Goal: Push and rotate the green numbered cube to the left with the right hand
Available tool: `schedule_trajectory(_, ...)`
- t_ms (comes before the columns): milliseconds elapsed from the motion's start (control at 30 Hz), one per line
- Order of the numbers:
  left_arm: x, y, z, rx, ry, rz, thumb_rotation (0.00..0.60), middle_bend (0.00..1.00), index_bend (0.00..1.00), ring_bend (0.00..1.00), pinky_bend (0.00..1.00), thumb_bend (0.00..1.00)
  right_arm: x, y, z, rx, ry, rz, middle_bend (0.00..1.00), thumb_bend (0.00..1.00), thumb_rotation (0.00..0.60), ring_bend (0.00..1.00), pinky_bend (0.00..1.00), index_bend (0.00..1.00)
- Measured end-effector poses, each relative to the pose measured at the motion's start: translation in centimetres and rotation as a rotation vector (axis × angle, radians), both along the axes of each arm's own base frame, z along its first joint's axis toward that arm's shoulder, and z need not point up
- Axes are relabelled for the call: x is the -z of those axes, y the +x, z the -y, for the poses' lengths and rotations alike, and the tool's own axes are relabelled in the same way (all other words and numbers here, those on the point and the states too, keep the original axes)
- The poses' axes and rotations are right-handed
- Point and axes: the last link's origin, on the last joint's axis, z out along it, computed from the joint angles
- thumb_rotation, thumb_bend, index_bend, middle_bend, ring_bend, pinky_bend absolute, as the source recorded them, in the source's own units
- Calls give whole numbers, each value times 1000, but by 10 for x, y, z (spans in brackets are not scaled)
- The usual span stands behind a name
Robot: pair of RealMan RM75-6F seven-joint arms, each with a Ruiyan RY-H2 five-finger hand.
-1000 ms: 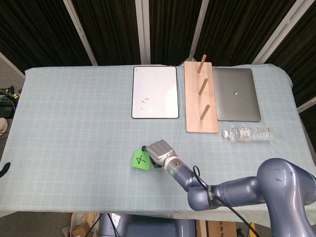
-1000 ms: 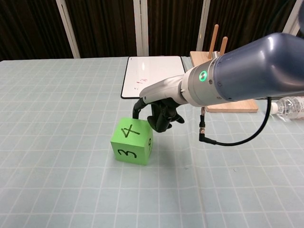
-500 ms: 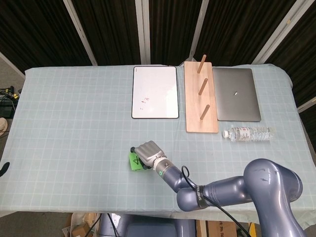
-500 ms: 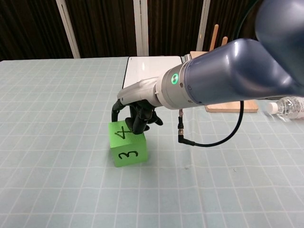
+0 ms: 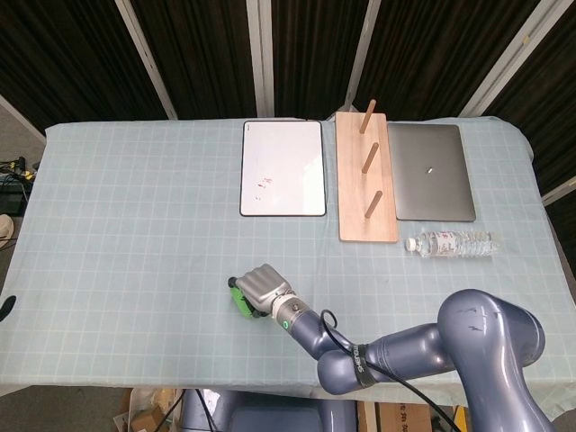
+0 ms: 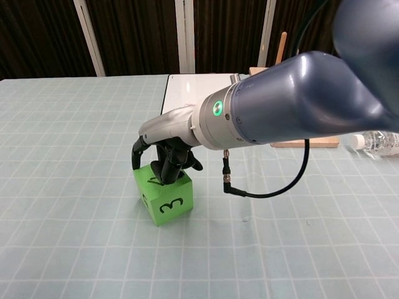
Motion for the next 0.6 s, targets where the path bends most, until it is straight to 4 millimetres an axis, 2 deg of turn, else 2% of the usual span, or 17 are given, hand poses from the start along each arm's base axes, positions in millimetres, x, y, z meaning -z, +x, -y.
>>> schedule_trajectory(600, 0, 1, 2, -3, 12, -2, 600, 10, 105, 0, 0, 306, -14, 2, -12, -69, 42, -81, 834, 819, 600, 850, 693, 271)
